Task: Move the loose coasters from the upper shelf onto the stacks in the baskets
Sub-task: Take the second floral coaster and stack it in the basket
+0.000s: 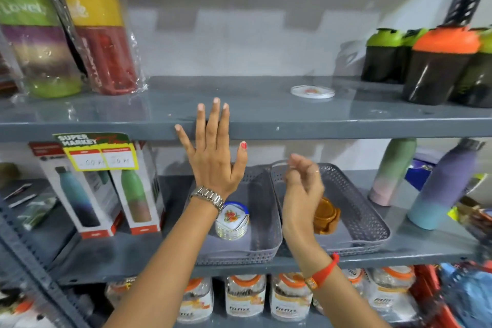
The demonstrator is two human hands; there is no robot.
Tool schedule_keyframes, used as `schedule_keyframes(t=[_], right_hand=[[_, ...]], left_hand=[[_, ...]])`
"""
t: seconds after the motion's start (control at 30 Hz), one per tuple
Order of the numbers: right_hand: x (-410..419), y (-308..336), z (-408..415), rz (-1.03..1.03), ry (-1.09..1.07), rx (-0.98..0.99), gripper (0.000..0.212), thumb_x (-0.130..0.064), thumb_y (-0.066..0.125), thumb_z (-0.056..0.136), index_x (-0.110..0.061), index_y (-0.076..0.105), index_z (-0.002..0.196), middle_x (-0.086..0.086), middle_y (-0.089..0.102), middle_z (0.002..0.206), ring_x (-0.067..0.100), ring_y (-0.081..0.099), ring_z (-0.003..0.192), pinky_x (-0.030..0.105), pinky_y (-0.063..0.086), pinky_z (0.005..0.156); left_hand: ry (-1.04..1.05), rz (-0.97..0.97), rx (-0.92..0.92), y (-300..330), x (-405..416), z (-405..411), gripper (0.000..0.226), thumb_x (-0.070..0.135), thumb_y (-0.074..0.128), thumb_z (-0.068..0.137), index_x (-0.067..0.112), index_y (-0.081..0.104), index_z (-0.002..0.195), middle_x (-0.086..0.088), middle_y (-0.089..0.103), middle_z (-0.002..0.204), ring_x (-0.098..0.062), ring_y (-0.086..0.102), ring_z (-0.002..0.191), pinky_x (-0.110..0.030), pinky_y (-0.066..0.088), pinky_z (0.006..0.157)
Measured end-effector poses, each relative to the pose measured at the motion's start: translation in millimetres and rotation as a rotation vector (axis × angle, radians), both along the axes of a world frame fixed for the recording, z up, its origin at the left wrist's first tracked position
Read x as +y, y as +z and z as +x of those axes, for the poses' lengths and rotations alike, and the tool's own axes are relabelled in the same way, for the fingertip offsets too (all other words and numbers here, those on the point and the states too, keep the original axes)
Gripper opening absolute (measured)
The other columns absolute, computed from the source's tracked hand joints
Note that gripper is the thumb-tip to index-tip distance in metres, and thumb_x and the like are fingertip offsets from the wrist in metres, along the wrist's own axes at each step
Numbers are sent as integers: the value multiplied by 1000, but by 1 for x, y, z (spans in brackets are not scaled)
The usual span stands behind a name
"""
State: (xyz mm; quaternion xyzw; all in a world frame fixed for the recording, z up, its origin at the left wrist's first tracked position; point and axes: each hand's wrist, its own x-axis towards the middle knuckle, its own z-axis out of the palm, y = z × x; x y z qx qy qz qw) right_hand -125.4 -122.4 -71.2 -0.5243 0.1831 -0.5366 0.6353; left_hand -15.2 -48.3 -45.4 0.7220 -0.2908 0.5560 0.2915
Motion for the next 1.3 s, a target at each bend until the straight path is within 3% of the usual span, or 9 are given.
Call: schedule_keyframes(t=[0.07,0.17,0.27,0.33,0.47,0.57,0.9,1.17,1.3], right_hand=[[-12,31,-15,-192,-145,-95,29,-1,45,80,-24,59,92,-4,60,93,6,55,84,17,45,76],[-41,75,-22,-507,-392,-35,22,-8,48,77,-17,62,91,-4,58,91,21,54,86,28,43,76],[-80,114,-10,-706,-464,314,26,-16,59,80,-9,65,104,7,65,101,31,53,100,30,38,84],[-109,132,3,-734,-378,643,41,-29,63,80,-10,61,117,11,66,114,34,51,113,38,43,92],[-144,153,25,-714,-126,1116,70,-57,70,70,-5,56,115,21,61,122,37,53,118,42,46,93],[-153,160,39,-772,-75,1290,85,-67,71,63,-5,55,119,19,56,130,36,48,124,43,43,102],[-173,165,57,-634,-40,1305,106,-75,70,56,-12,44,137,18,37,146,34,34,136,40,37,108],[-161,160,43,-679,-190,1054,87,-63,82,47,-5,58,107,18,53,125,37,43,123,42,44,95],[-134,160,20,-766,-348,871,91,-64,81,49,-8,57,116,14,47,125,33,42,122,46,41,94]], left_hand=[[-10,7,2,9,-10,-6,62,40,30,88,9,26,142,-8,33,147,-15,4,143,-50,-10,112],[-18,19,14,19,-22,-13,64,40,33,87,10,25,143,-6,32,148,-14,4,143,-50,-10,112],[-39,21,12,27,-34,-21,64,40,34,86,10,27,142,-6,33,147,-15,8,143,-51,-10,113],[-82,8,15,30,-39,-28,64,40,36,85,9,27,141,-6,34,147,-15,8,143,-49,-10,113],[-78,65,41,33,-46,-35,65,40,36,85,9,29,142,-5,34,148,-19,18,140,-49,-7,114],[10,160,43,30,-47,-32,66,44,35,86,9,28,142,-4,34,148,-22,24,138,-50,-6,113],[53,203,57,31,-46,-34,64,42,35,86,9,30,141,-4,38,146,-24,26,136,-49,-2,113],[61,236,89,33,-43,-36,65,42,35,87,7,33,142,-5,36,147,-24,26,137,-50,0,113],[59,237,102,34,-44,-37,65,42,35,87,7,33,142,-5,35,148,-24,25,138,-51,0,113]])
